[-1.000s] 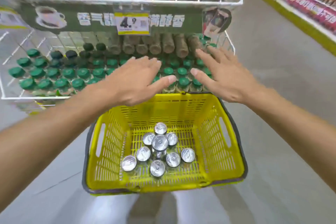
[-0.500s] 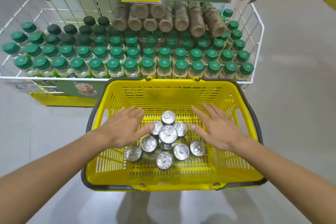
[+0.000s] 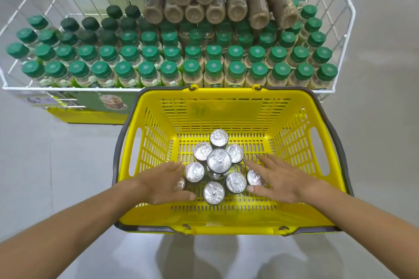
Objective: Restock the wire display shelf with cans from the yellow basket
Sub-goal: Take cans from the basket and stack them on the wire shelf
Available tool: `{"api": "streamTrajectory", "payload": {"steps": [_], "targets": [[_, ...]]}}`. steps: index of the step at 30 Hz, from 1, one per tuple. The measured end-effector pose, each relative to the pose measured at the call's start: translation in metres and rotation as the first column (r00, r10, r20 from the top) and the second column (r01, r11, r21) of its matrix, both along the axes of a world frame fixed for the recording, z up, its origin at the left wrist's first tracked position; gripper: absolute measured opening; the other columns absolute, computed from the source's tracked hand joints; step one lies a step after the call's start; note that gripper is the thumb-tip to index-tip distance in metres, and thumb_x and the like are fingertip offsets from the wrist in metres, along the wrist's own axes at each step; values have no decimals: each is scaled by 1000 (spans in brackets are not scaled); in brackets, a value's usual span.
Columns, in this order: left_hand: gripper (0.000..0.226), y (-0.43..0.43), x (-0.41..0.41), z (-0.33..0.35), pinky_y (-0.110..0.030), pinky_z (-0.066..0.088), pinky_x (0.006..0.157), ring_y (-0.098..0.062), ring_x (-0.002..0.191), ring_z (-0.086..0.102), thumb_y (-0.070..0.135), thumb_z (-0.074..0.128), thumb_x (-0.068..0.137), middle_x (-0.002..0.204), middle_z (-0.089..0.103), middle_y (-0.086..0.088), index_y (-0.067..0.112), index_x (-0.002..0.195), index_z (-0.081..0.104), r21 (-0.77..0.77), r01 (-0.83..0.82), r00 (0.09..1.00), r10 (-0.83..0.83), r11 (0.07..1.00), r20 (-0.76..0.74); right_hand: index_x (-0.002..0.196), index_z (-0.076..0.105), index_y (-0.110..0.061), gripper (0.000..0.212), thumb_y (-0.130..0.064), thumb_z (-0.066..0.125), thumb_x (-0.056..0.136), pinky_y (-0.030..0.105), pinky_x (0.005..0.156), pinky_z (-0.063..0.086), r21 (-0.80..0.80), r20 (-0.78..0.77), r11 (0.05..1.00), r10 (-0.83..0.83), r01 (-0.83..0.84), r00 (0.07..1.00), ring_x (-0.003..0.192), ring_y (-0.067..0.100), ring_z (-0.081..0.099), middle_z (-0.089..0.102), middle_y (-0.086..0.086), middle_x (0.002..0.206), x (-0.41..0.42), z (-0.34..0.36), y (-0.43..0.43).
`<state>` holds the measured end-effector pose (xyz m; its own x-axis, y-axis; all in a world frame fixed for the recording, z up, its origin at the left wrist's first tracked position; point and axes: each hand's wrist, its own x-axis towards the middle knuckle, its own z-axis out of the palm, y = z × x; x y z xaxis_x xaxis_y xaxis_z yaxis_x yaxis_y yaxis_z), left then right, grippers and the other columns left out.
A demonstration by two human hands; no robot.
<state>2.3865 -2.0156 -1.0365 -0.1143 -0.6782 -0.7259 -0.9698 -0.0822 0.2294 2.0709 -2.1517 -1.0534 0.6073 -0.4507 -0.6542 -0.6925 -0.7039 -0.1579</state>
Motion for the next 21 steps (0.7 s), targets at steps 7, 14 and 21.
{"api": "streamTrajectory", "payload": {"steps": [7,14,21], "targets": [[37,-3,0,-16,-39,47,88,-29,112,59,32,66,92,124,63,-10,10,120,55,-130,14,999,-9,991,38,158,26,-29,76,-61,55,96,40,107,45,-62,106,996,69,-62,992,142,24,41,43,2,155,2,0,-2],[23,-28,19,59,-43,49,75,-28,83,57,32,72,81,81,62,0,14,92,63,-235,-37,999,35,971,-13,148,44,-29,66,-45,73,91,35,94,50,7,275,996,-90,91,957,118,15,62,60,-6,140,-6,51,-25],[58,-84,49,260,-25,56,79,1,86,72,54,69,61,96,76,20,33,116,72,-574,-162,974,39,803,-221,130,63,-39,67,-65,75,70,25,93,56,-6,689,956,-208,293,694,107,-8,67,72,-26,117,18,246,-84]]}}
